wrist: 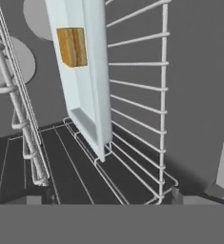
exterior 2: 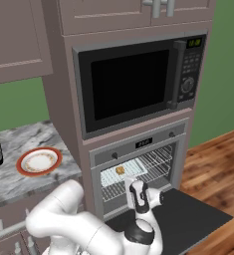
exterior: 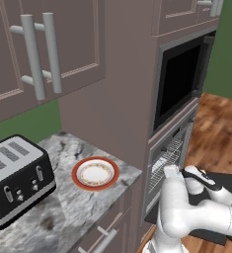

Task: Take the baked cake out of the oven and place it on the plate for cooling. Then close the oven door.

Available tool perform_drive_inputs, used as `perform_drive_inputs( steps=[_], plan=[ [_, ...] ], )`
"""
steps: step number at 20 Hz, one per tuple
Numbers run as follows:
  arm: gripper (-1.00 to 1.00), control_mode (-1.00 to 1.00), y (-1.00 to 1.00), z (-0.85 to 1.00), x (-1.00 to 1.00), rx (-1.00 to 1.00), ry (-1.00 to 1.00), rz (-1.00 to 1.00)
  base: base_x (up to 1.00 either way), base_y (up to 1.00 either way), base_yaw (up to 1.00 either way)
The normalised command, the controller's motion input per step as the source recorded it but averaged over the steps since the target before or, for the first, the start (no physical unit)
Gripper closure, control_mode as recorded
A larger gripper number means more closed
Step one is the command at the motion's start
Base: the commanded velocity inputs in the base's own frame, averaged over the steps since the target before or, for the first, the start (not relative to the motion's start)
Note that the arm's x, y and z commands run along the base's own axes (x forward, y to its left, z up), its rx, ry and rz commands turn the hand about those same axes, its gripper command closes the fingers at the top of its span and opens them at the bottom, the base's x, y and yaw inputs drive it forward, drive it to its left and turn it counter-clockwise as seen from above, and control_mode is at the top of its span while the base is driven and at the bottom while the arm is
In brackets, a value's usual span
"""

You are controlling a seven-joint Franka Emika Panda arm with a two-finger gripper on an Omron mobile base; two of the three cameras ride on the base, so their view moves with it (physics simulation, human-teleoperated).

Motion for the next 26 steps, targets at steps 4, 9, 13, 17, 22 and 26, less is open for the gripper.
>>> perform_drive_inputs(
  steps=[4, 9, 13, 17, 22, 26],
  plan=[
    [-1.00, -1.00, 0.00, -0.44, 0.21, 0.03, 0.02, 0.00, 0.00, 0.00, 0.00],
    [-1.00, -1.00, 0.00, -0.40, 0.17, 0.03, 0.00, 0.00, 0.00, 0.00, 0.00],
    [-1.00, -1.00, -0.01, -0.39, 0.22, 0.02, 0.00, 0.00, 0.00, 0.00, 0.00],
    [-1.00, -1.00, -0.08, -0.35, 0.24, 0.02, 0.00, 0.00, 0.00, 0.00, 0.00],
    [-1.00, -1.00, -0.21, -0.33, 0.31, 0.03, 0.00, 0.00, 0.00, 0.00, 0.00],
    [-1.00, -1.00, -0.24, -0.35, 0.30, 0.03, 0.00, 0.00, 0.00, 0.00, 0.00]
  ],
)
